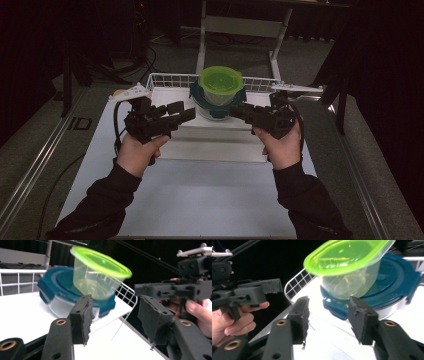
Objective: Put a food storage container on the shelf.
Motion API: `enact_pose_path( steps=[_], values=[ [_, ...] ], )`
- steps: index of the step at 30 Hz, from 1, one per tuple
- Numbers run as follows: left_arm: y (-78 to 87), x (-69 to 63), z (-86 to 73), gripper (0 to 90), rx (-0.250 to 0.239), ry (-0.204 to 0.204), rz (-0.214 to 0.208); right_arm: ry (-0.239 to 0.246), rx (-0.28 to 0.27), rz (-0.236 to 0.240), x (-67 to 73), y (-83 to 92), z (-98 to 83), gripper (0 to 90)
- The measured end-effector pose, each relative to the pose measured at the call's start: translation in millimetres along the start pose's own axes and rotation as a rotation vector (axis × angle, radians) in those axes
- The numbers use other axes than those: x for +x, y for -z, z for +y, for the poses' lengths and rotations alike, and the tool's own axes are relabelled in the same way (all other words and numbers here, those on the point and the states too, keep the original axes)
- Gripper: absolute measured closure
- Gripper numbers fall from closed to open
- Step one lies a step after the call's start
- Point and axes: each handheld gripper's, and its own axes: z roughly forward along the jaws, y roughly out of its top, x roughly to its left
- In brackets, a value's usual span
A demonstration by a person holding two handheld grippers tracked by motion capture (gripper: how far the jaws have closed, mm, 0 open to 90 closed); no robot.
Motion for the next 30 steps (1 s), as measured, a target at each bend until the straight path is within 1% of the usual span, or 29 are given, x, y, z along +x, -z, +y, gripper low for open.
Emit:
enact_pose_path(
  steps=[1,2,3,5,6,7,8,9,10,11,12,13,14,15,16,18,19,21,22,24,25,26,27,30],
  values=[
    [2.1,-3.9,-9.4,41.9,0.006,-0.024,-0.002,0.003,0.005,0.0,1.6,-3.9,-5.3,60.1],
    [3.1,-6.0,-14.2,41.7,0.004,-0.035,-0.008,0.009,0.012,-0.006,2.6,-6.2,-7.8,62.5],
    [4.3,-7.8,-18.8,39.2,0.009,-0.044,-0.016,0.018,0.011,-0.014,3.9,-8.0,-10.2,66.4],
    [5.9,-11.2,-27.7,38.0,0.02,-0.054,-0.031,0.044,0.021,-0.03,7.6,-11.5,-13.4,73.5],
    [5.9,-11.2,-27.7,35.2,0.02,-0.054,-0.031,0.044,0.021,-0.03,7.6,-11.5,-13.4,73.5],
    [5.9,-11.2,-27.7,35.2,0.02,-0.054,-0.031,0.054,0.023,-0.034,9.3,-13.0,-14.4,73.5],
    [7.4,-12.6,-41.2,35.2,0.001,-0.035,-0.064,0.054,0.023,-0.034,9.3,-13.0,-14.4,78.6],
    [7.3,-11.7,-47.5,30.8,0.002,-0.025,-0.089,0.073,0.029,-0.046,13.3,-17.2,-15.9,87.6],
    [5.9,-10.8,-54.3,29.1,0.003,-0.003,-0.115,0.073,0.032,-0.047,14.3,-19.1,-16.1,89.5],
    [4.3,-9.9,-60.5,26.5,0.013,0.008,-0.139,0.075,0.027,-0.051,15.2,-21.0,-16.3,89.6],
    [3.7,-9.6,-67.3,24.7,0.02,-0.014,-0.149,0.077,0.026,-0.057,16.1,-22.8,-16.2,89.7],
    [3.7,-9.6,-67.3,24.2,0.02,-0.014,-0.149,0.077,0.026,-0.057,16.1,-22.8,-16.2,89.7],
    [2.7,-11.1,-78.5,24.2,0.02,-0.066,-0.143,0.08,0.028,-0.061,16.3,-24.7,-15.8,89.7],
    [2.4,-11.6,-83.9,20.1,0.014,-0.089,-0.134,0.068,0.024,-0.062,14.9,-27.9,-14.8,89.7],
    [2.2,-12.3,-89.9,18.1,0.013,-0.105,-0.122,0.064,0.025,-0.063,13.7,-29.6,-14.2,89.8],
    [2.2,-13.1,-95.9,15.0,0.017,-0.128,-0.099,0.047,0.016,-0.061,11.0,-32.7,-13.1,89.8],
    [1.8,-13.7,-100.9,13.8,0.015,-0.144,-0.073,0.045,0.015,-0.062,10.1,-33.7,-12.7,89.8],
    [0.7,-13.4,-107.6,1.6,0.025,-0.156,-0.059,0.032,0.008,-0.06,7.0,-36.4,-11.2,89.7],
    [0.6,-12.7,-112.4,0.7,0.019,-0.165,-0.043,0.028,0.006,-0.061,6.0,-37.4,-10.7,89.7],
    [-0.5,-11.2,-118.1,0.7,0.027,-0.167,-0.035,0.021,0.005,-0.069,3.5,-40.4,-9.2,89.7],
    [-0.5,-11.2,-118.1,0.7,0.027,-0.167,-0.035,0.021,0.005,-0.069,3.5,-40.4,-9.2,89.7],
    [-2.1,-9.4,-124.5,0.7,0.029,-0.167,-0.027,0.015,0.002,-0.07,2.0,-41.8,-8.4,89.7],
    [-3.1,-8.7,-127.3,0.8,0.034,-0.167,-0.022,0.009,0.001,-0.076,-1.2,-44.4,-6.2,89.7],
    [-4.3,-8.9,-131.6,0.8,0.039,-0.183,-0.015,-0.004,-0.002,-0.084,-4.5,-47.4,-3.3,89.7]
  ],
)
